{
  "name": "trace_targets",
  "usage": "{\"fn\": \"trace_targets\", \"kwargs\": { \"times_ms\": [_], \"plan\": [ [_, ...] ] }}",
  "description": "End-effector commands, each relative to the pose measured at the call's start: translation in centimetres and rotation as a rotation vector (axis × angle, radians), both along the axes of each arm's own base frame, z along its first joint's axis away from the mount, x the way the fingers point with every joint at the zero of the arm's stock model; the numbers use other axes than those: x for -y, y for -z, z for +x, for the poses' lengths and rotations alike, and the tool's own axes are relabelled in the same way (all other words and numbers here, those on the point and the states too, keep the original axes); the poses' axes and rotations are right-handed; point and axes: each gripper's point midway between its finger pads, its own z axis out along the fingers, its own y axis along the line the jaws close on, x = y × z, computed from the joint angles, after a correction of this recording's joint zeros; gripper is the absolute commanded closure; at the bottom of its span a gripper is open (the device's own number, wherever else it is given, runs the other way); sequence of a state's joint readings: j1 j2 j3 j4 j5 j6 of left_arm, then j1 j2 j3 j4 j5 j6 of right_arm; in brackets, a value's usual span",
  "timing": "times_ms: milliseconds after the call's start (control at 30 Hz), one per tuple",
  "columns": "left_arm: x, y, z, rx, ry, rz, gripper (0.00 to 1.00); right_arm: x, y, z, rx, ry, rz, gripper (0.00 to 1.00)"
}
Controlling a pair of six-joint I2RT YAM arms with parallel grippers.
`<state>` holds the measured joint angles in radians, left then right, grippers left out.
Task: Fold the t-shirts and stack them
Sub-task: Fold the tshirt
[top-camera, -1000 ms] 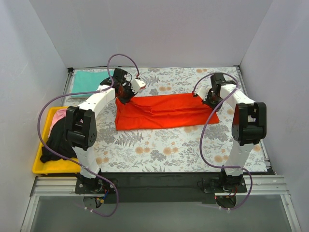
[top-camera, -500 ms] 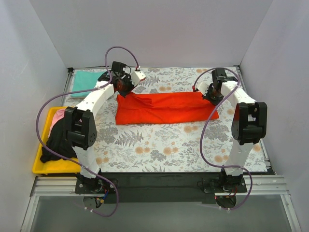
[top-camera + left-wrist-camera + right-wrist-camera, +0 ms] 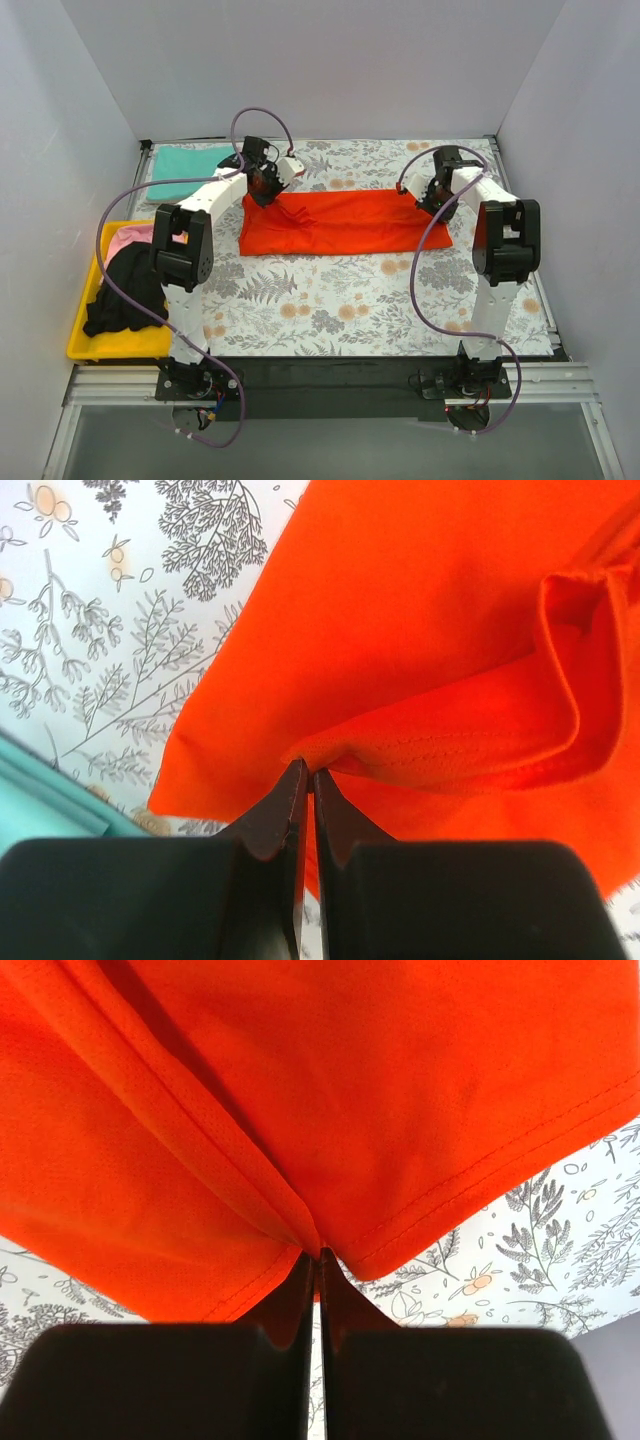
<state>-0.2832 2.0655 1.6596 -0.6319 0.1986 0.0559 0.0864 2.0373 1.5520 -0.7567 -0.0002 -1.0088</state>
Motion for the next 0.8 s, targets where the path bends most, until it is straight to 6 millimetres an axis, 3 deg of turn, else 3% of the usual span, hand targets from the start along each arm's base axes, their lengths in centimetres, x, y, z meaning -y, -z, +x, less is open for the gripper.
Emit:
{"fn": "trace_targets", "kwargs": {
  "times_ms": [0, 200, 233, 267, 400, 433, 500, 533, 600, 633, 767],
  "plan": [
    [0.3, -1.7, 2.4, 0.08, -0.002, -0.019, 1.0, 0.1, -1.2, 1.8, 0.044, -0.004, 0.005, 0.99],
    [-0.3, 0.1, 3.5, 0.074, -0.053, 0.005, 1.0, 1.2, -0.2, 2.5, 0.034, 0.052, -0.053, 0.98],
    [-0.4, 0.0, 3.8, 0.078, -0.07, 0.002, 1.0, 1.3, -0.4, 2.8, 0.04, 0.062, -0.056, 0.85],
    [-0.5, -0.7, 4.3, 0.084, -0.121, -0.028, 0.85, 1.4, -0.6, 2.8, 0.046, 0.079, -0.056, 0.75],
    [-1.2, -4.0, 4.5, 0.063, -0.246, -0.185, 0.6, 1.0, -2.6, 3.1, 0.091, 0.124, -0.021, 0.54],
    [-1.2, -5.9, 4.1, 0.078, -0.262, -0.221, 0.59, 0.9, -3.6, 3.2, 0.112, 0.134, -0.008, 0.53],
    [-1.2, -6.1, 2.6, 0.031, -0.321, -0.286, 0.57, 0.5, -4.7, 3.2, 0.133, 0.149, 0.02, 0.53],
    [-0.9, -7.6, 1.8, 0.035, -0.322, -0.321, 0.56, 0.3, -5.2, 3.2, 0.144, 0.166, 0.036, 0.53],
    [-0.4, -6.9, -0.4, -0.048, -0.369, -0.374, 0.56, -0.1, -6.3, 3.2, 0.159, 0.175, 0.064, 0.55],
    [0.3, -8.1, -1.5, -0.072, -0.353, -0.427, 0.56, -0.8, -6.6, 3.1, 0.155, 0.176, 0.105, 0.57],
    [2.5, -7.8, -4.8, -0.204, -0.375, -0.54, 0.56, -2.8, -5.8, 2.8, 0.106, 0.169, 0.161, 0.67]
  ]
}}
